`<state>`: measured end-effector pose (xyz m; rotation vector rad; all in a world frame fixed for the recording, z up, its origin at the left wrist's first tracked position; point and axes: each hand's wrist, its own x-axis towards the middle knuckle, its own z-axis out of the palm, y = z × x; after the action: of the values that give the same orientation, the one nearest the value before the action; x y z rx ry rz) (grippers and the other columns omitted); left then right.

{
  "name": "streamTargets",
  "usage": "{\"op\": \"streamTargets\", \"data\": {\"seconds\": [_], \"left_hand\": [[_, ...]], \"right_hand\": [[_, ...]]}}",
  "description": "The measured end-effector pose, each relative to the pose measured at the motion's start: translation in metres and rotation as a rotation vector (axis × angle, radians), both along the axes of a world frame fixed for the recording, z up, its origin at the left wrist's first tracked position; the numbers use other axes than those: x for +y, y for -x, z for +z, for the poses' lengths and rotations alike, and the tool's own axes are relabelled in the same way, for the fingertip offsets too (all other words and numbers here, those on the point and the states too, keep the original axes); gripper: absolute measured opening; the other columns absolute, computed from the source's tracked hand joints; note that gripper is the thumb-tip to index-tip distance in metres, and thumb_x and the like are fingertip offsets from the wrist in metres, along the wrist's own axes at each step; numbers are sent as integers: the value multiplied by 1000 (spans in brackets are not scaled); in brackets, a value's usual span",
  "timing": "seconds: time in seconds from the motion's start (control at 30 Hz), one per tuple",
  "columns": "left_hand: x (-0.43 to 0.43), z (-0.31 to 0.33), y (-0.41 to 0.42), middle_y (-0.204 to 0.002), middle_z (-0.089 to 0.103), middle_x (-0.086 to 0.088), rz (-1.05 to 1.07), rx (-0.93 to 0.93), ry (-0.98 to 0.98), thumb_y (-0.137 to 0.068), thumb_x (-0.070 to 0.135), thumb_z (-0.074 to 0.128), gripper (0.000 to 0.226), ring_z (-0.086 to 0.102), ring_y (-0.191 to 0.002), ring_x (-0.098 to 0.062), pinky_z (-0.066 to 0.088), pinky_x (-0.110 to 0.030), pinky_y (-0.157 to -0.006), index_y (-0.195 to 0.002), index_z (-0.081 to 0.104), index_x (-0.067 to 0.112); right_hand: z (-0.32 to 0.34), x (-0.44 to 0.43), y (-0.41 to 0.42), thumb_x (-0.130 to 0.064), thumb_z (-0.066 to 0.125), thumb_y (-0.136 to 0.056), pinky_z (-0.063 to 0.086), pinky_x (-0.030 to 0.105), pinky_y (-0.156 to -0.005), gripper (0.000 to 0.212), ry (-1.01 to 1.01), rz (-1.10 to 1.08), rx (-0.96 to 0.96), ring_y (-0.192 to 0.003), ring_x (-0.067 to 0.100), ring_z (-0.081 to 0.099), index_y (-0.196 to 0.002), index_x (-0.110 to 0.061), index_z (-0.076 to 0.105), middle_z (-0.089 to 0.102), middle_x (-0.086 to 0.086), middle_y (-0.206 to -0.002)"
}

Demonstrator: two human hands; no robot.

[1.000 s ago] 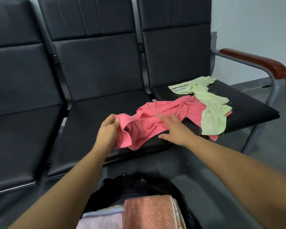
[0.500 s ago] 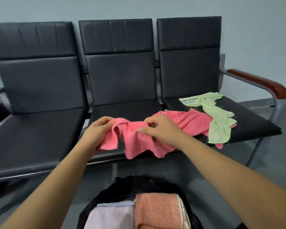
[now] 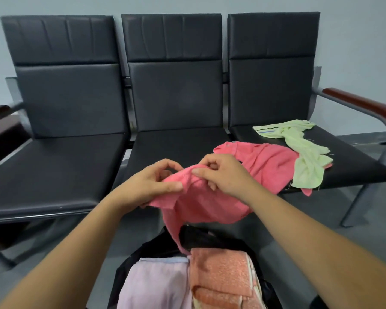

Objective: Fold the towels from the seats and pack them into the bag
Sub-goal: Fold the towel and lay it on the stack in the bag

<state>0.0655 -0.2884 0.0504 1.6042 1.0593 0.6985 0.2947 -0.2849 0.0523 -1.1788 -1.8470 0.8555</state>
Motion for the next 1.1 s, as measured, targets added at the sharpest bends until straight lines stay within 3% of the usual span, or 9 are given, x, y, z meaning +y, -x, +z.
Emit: {"op": "streamTargets", "data": {"seconds": [0.1, 0.17, 0.3, 0.47, 0.63, 0.83, 0.97, 1.03, 1.1], "left_hand": [[0, -1, 9, -88, 61, -1, -37, 302, -195, -73, 35, 89, 65, 61, -74, -13, 56, -43, -73, -122, 47, 45], [-1, -2, 6, -82, 59, 0, -29, 244, -270, -82, 23, 83, 51, 59, -71, -12, 54, -38, -67, -118, 50, 37], [-3, 1, 1, -74, 66, -1, 69, -28, -255, -85, 17, 74, 16, 63, -68, -8, 51, -19, -64, -92, 66, 5], [-3, -3, -5, -66, 56, 2, 233, -59, -225, -91, 38, 63, 30, 50, -62, -9, 42, -24, -59, -77, 66, 12], [-8, -8, -23, -62, 52, 5, 154, -77, -129, -95, 46, 59, 34, 44, -54, -7, 35, -22, -53, -71, 63, 22], [-2, -14, -11, -103, 68, -12, -52, 57, -149, -76, 37, 84, 44, 59, -85, -15, 49, -36, -77, -113, 62, 28], [1, -19, -15, -96, 76, 3, 215, -33, -266, -88, 28, 77, 7, 67, -88, -6, 50, -31, -85, -95, 77, 26], [-1, -19, -20, -93, 77, 2, 231, -58, -262, -89, 31, 73, 10, 69, -87, -7, 51, -29, -83, -93, 79, 24], [-6, -17, -26, -89, 77, -1, 180, -26, -242, -89, 40, 68, 22, 68, -81, -9, 51, -30, -78, -91, 78, 21]], "right_hand": [[3, 3, -4, -22, 70, -95, 39, 19, -53, 16, -17, -28, -11, -44, 2, 47, -82, -13, 68, 55, -12, -46], [3, 4, -5, -29, 74, -91, 39, 16, -60, 9, -20, 10, -103, -54, -3, 51, -94, -22, 69, 60, -19, -61], [0, 1, -2, -48, 85, -72, 51, 26, -91, 55, -15, 140, -347, -101, -1, 63, -121, -45, 59, 65, -24, -113], [-1, 1, 0, -33, 74, -90, 53, 43, -77, 8, -130, 24, -195, -76, 11, 64, -85, -27, 77, 70, -4, -81], [-1, -4, 0, -10, 69, -94, 44, 14, -65, 19, -58, 66, -38, -63, -2, 60, -89, -28, 73, 66, -18, -71], [-1, -1, -10, -8, 65, -97, 31, 10, -41, 10, 157, -91, 155, -36, -2, 44, -90, -8, 71, 50, -17, -41], [-11, 8, -24, -15, 69, -95, 28, 22, -43, 11, 318, -141, 159, -42, 11, 35, -85, -13, 73, 44, -1, -53], [-12, 6, -26, -16, 75, -91, 37, 24, -45, 3, 268, -64, 91, -45, 13, 46, -92, -19, 74, 58, -5, -58], [-11, 1, -23, -17, 82, -84, 44, 26, -47, 32, 208, 46, 48, -50, 14, 55, -111, -29, 70, 72, -9, -84]]}}
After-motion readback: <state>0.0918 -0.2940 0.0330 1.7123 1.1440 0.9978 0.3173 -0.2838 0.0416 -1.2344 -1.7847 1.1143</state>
